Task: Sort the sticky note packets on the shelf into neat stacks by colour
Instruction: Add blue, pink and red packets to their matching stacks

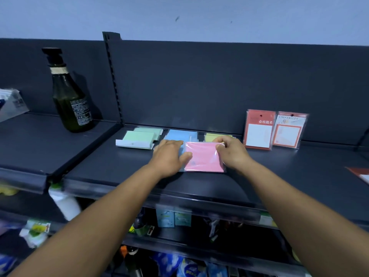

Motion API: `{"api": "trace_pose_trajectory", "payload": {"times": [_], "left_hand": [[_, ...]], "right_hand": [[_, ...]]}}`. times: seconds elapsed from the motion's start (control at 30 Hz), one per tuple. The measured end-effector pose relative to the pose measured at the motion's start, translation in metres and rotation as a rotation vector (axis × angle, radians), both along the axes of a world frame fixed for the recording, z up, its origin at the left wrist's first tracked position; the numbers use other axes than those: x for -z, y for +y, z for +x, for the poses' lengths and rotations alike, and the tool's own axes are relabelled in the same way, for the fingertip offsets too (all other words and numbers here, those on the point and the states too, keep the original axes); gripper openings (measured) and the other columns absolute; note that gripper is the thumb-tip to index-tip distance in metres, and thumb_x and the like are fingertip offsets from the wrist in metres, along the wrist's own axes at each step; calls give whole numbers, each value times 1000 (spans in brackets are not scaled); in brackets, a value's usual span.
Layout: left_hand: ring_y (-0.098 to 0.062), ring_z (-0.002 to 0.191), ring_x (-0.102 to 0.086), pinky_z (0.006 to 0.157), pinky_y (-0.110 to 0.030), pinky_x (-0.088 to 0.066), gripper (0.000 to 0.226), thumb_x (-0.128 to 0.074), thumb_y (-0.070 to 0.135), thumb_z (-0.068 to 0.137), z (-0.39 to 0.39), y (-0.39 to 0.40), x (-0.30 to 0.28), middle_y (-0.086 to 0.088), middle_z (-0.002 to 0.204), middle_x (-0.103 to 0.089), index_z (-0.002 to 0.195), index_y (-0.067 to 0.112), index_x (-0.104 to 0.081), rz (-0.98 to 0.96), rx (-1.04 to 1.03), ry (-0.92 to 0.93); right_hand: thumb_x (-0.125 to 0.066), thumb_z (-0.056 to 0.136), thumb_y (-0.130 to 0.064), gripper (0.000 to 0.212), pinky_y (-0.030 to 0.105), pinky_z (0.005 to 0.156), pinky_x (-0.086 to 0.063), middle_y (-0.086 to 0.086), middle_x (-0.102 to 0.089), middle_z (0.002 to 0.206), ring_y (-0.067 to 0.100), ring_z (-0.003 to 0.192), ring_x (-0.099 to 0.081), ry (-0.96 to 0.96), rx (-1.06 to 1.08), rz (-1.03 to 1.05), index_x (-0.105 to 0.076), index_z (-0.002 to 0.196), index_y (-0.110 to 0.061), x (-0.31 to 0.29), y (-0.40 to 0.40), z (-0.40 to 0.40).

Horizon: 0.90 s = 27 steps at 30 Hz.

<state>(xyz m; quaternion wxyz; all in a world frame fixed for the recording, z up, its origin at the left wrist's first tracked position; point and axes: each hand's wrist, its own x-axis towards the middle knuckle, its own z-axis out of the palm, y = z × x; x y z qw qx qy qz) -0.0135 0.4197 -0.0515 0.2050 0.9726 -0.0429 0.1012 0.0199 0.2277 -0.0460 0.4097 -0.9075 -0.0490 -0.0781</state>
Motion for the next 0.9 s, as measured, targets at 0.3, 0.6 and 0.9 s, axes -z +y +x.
{"api": "trace_pose_trajectory", "payload": {"times": [0.3,0.6,0.9], "left_hand": [[-22,72,-54,71,-35,-48,20,-63,18,84,18,-66,-20,-7,71,-59,94,1,-61,-540,-46,35],[-31,88,-64,71,-33,-47,18,-65,18,84,50,-198,-18,-12,85,-68,90,1,-61,-519,29,28],[-23,91,-59,83,-31,-49,38,-58,6,81,85,-357,-4,-6,109,-57,117,13,-47,-312,244,30]], "right_hand": [[-62,85,-21,11,30,78,-48,3,-59,92,21,84,-58,30,170,262,-52,87,-17,-8,-48,6],[-63,86,-17,30,26,58,-40,7,-58,70,19,63,-50,130,266,204,-46,62,-15,-9,-177,14],[-61,82,-13,7,30,61,-40,8,-61,72,22,66,-52,83,429,147,-62,77,-8,-11,-329,52]]}}
